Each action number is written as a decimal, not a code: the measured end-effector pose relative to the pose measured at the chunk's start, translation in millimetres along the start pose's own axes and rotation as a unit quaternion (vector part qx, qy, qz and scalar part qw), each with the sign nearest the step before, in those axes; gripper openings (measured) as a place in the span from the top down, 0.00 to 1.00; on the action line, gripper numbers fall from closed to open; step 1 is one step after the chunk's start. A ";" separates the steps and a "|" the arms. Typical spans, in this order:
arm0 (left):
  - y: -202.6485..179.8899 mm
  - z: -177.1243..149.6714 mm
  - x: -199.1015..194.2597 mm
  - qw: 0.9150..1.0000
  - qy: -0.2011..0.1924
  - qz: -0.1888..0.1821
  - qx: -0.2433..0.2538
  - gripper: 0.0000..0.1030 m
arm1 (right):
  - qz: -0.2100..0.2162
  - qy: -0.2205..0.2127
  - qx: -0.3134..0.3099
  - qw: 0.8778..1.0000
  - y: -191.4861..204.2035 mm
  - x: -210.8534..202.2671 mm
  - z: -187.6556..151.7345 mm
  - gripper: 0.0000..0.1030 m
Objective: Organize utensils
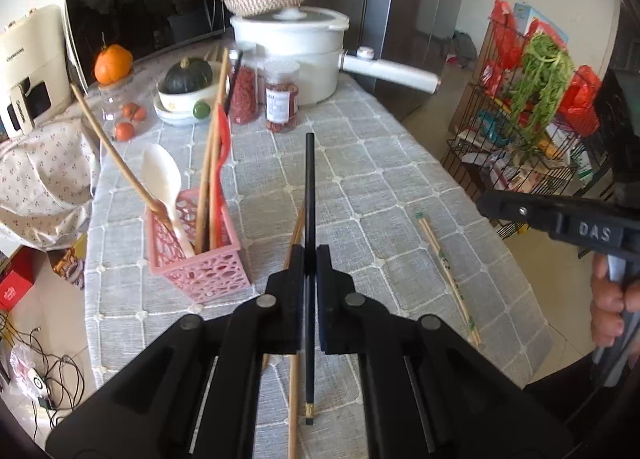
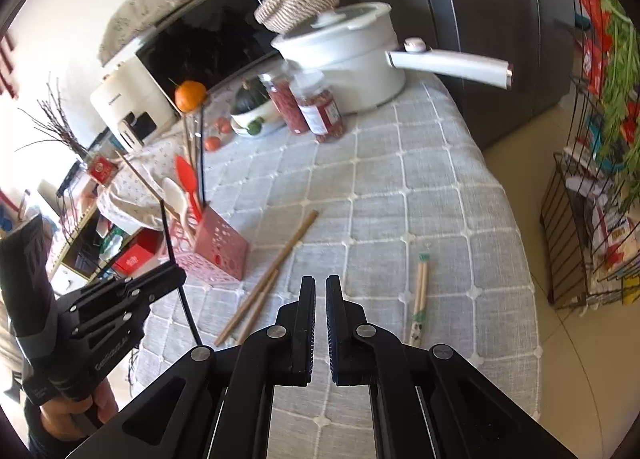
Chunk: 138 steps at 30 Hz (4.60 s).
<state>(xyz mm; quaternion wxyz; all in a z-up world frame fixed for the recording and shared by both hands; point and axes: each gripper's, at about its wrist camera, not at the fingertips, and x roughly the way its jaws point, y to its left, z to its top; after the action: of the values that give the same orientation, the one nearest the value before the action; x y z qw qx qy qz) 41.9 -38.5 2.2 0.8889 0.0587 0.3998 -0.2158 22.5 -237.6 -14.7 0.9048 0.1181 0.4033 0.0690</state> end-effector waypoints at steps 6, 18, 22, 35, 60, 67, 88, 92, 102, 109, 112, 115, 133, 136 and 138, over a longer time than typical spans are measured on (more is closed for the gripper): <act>14.2 3.0 -24.0 0.999 -0.039 -0.016 -0.012 0.94 | 0.034 -0.049 -0.024 0.998 16.6 -25.0 9.7 0.95; 21.2 -3.3 -32.0 0.998 -0.047 -0.022 -0.018 0.94 | -0.092 0.135 0.006 0.986 -39.9 72.1 11.3 0.61; 27.2 -3.0 -33.1 0.998 -0.051 -0.022 -0.025 0.94 | -0.143 0.174 0.012 0.974 -56.2 110.1 10.8 0.61; 33.5 -1.9 -41.7 0.997 -0.067 -0.018 -0.036 0.94 | -0.177 0.200 -0.027 0.963 -67.7 143.6 -4.1 0.91; 70.3 21.6 -87.0 0.958 -0.256 0.090 -0.087 0.94 | -0.026 -0.041 -0.026 0.998 13.6 4.2 27.6 0.91; 80.8 22.2 -55.5 0.966 -0.214 0.107 -0.096 0.94 | -0.014 -0.039 -0.034 0.999 24.8 9.7 30.2 0.91; 99.7 33.0 -8.5 0.969 -0.154 0.117 -0.152 0.66 | 0.041 -0.079 -0.040 0.995 55.7 12.3 36.1 0.91; 104.1 23.7 -24.5 0.962 -0.148 0.122 -0.193 0.40 | 0.057 -0.100 -0.039 0.993 72.4 15.6 40.2 0.91; 126.9 -23.7 -8.7 0.968 0.001 0.129 -0.213 0.20 | 0.064 -0.173 -0.003 0.983 109.0 24.3 51.0 0.91; 145.0 -40.2 -17.8 0.969 0.029 0.113 -0.219 0.19 | 0.044 -0.238 -0.001 0.970 141.9 35.5 69.9 0.91; 151.2 -43.1 -21.7 0.968 0.026 0.115 -0.221 0.19 | 0.027 -0.267 -0.014 0.963 154.8 45.0 72.7 0.91; 158.5 -45.3 -23.7 0.966 0.025 0.119 -0.228 0.19 | 0.005 -0.309 -0.034 0.951 166.0 52.4 66.8 0.91; 157.7 -42.1 -19.7 0.970 0.032 0.121 -0.209 0.19 | -0.025 -0.311 -0.057 0.948 179.2 91.1 43.3 0.89; 153.3 -40.6 -17.1 0.971 0.038 0.127 -0.199 0.19 | -0.012 -0.305 -0.066 0.950 177.6 78.9 40.4 0.74; 149.7 -40.9 -14.7 0.972 0.042 0.127 -0.193 0.19 | -0.004 -0.298 -0.063 0.952 173.1 69.4 40.1 0.55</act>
<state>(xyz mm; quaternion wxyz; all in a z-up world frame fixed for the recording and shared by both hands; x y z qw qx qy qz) 69.7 112.4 -24.7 0.8859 -0.0544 0.4604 -0.0174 93.5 -62.0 8.3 0.9897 0.0746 0.1106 0.0526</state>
